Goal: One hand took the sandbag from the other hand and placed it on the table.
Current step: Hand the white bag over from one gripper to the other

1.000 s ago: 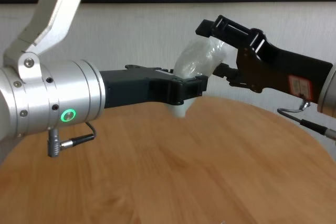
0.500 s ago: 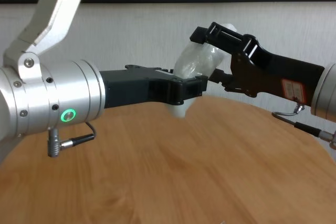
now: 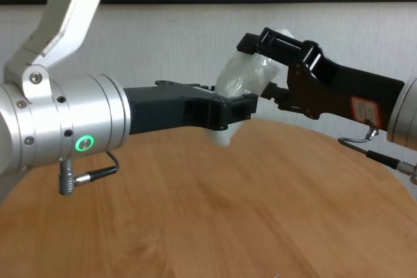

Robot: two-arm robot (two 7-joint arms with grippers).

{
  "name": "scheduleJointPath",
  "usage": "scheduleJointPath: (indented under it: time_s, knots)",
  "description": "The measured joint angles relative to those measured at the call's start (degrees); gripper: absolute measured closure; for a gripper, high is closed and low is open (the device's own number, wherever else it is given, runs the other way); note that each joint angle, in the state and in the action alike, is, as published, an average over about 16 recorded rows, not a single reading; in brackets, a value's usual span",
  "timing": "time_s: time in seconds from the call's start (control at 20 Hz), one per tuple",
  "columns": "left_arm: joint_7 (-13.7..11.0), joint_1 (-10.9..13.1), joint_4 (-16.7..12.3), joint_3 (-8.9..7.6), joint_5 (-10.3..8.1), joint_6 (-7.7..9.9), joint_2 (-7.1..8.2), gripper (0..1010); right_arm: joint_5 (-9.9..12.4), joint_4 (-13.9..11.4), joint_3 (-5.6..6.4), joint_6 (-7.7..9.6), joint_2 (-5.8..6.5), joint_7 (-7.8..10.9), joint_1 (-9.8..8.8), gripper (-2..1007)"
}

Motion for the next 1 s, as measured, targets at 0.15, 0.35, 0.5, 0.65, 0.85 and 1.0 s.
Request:
scheduleJointPath:
  time_s: [0.15,0.35,0.5,0.65,0.85,1.0]
  knots:
    - [0.0,0.0,0.0,0.00,0.00,0.00,0.00,540,0.0,-0.1,0.07,-0.03,0.01,0.04,-0.07,189]
    - [0.0,0.0,0.0,0.00,0.00,0.00,0.00,540,0.0,-0.2,0.12,-0.05,0.02,0.08,-0.12,293]
    - [0.0,0.0,0.0,0.00,0.00,0.01,0.00,540,0.0,-0.2,0.15,-0.07,0.03,0.09,-0.15,357]
    - [0.0,0.0,0.0,0.00,0.00,0.01,0.00,540,0.0,-0.2,0.17,-0.08,0.04,0.11,-0.17,404]
    - [0.0,0.0,0.0,0.00,0.00,0.01,0.00,540,0.0,-0.2,0.19,-0.10,0.05,0.11,-0.19,434]
    - [0.0,0.0,0.0,0.00,-0.01,0.01,0.00,540,-0.1,-0.3,0.20,-0.11,0.06,0.10,-0.21,437]
